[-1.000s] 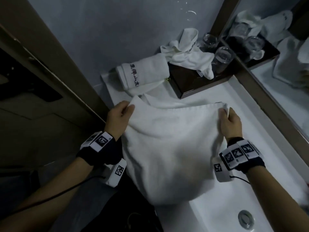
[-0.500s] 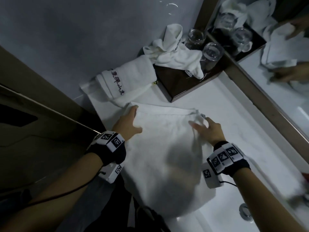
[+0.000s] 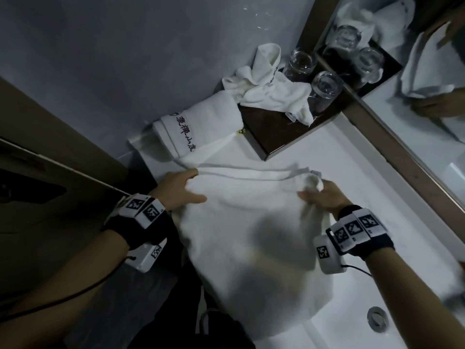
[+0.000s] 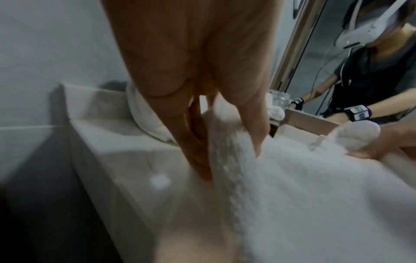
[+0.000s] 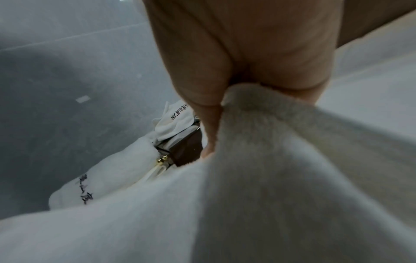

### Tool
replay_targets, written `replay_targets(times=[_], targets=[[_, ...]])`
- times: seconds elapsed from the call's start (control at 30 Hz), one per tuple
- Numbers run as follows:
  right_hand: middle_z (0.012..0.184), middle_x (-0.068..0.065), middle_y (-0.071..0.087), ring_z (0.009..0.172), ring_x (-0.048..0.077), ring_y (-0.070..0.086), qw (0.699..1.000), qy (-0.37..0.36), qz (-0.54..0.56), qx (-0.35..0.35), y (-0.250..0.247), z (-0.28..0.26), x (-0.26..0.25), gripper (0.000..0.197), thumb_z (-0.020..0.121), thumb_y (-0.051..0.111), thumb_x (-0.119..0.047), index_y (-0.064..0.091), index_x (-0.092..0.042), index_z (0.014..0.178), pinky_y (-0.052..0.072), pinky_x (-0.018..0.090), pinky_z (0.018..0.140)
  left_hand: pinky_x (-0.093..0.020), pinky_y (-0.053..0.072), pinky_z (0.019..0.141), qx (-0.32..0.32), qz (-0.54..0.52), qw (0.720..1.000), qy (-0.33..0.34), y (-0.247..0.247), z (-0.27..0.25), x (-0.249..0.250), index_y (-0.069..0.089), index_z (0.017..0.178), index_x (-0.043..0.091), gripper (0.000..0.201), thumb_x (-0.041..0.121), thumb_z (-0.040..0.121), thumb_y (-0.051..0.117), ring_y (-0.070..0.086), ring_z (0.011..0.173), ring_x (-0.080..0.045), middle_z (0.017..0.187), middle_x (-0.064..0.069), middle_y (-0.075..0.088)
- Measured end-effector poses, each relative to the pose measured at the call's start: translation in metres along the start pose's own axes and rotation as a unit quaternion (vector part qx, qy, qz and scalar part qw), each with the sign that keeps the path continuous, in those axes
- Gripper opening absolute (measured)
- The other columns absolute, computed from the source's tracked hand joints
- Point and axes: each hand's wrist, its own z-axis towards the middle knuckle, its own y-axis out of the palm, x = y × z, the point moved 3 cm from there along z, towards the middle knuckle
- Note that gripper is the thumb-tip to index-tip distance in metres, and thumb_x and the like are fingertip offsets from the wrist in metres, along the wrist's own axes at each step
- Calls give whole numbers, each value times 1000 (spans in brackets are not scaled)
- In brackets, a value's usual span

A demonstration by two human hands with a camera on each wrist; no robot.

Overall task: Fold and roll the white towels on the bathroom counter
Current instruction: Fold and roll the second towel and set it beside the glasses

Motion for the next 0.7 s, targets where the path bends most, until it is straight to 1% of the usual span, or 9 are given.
replay_targets(times=[0.03, 0.1, 0.2, 0.27, 0.37, 0.43, 0.53, 0.63, 0.7], targets=[[93, 12, 67, 81, 24, 60, 999, -13, -22, 36, -8, 2, -2, 36, 82, 68, -14, 60, -2, 114, 47, 30, 73, -20, 36, 72, -9, 10, 1000, 2, -8, -1, -1, 59, 113, 12, 50, 28, 70, 78, 55, 89, -19, 95, -4, 61], [102, 16, 65, 85, 26, 59, 990, -43, -63, 118, -21, 4, -9, 50, 81, 69, -18, 53, -9, 128, 45, 31, 79, -22, 39, 70, -14, 37, 999, 23, -20, -2, 3, 64, 91, 12, 28, 28, 72, 77, 57, 79, -19, 84, -7, 64], [104, 22, 64, 95, 37, 58, 963, -108, -113, 219, -29, 7, -24, 39, 83, 66, -16, 56, -6, 119, 38, 31, 75, -22, 34, 60, 33, 23, 998, 46, -27, 3, 15, 53, 70, 10, 20, 14, 76, 71, 52, 68, -19, 72, -8, 58], [110, 25, 62, 102, 38, 56, 954, -108, -132, 248, -28, 12, -29, 31, 84, 60, -7, 54, -2, 114, 36, 31, 75, -21, 33, 63, 66, 22, 996, 54, -25, 9, 19, 58, 84, 1, 8, 7, 82, 63, 55, 75, -24, 80, -16, 58], [130, 25, 45, 117, 40, 44, 953, -81, -149, 251, -17, 13, -33, 50, 80, 59, 1, 42, 0, 127, 35, 38, 96, -35, 45, 83, 58, 49, 996, 44, -12, 14, 10, 56, 112, 1, 28, -2, 86, 48, 56, 95, -35, 103, -28, 56], [134, 27, 37, 119, 41, 39, 937, -126, -194, 262, 1, 5, -42, 59, 77, 63, -2, 39, 2, 131, 30, 41, 100, -42, 49, 83, 16, -7, 999, 37, -2, 13, 4, 51, 115, 5, 34, -3, 82, 51, 58, 90, -34, 97, -26, 58], [131, 25, 39, 120, 39, 40, 937, -242, -182, 175, 45, -8, -67, 53, 79, 62, -1, 43, 3, 128, 28, 34, 103, -41, 52, 74, -12, -89, 996, 28, 5, 11, 1, 49, 104, 8, 34, -2, 75, 64, 62, 76, -27, 86, -23, 65], [131, 19, 47, 122, 31, 45, 928, -345, -143, -5, 97, -22, -95, 50, 81, 65, -1, 48, -1, 128, 29, 27, 103, -32, 46, 70, 25, -143, 989, 36, 5, 13, -1, 47, 80, 15, 28, 1, 71, 69, 54, 69, -14, 76, -11, 61], [134, 12, 48, 127, 25, 42, 909, -375, -170, -61, 122, -27, -108, 62, 74, 74, -8, 49, -7, 130, 28, 27, 108, -30, 44, 71, 66, -135, 987, 54, 5, 9, 0, 52, 74, 16, 22, 9, 68, 72, 52, 73, -14, 76, -6, 59]])
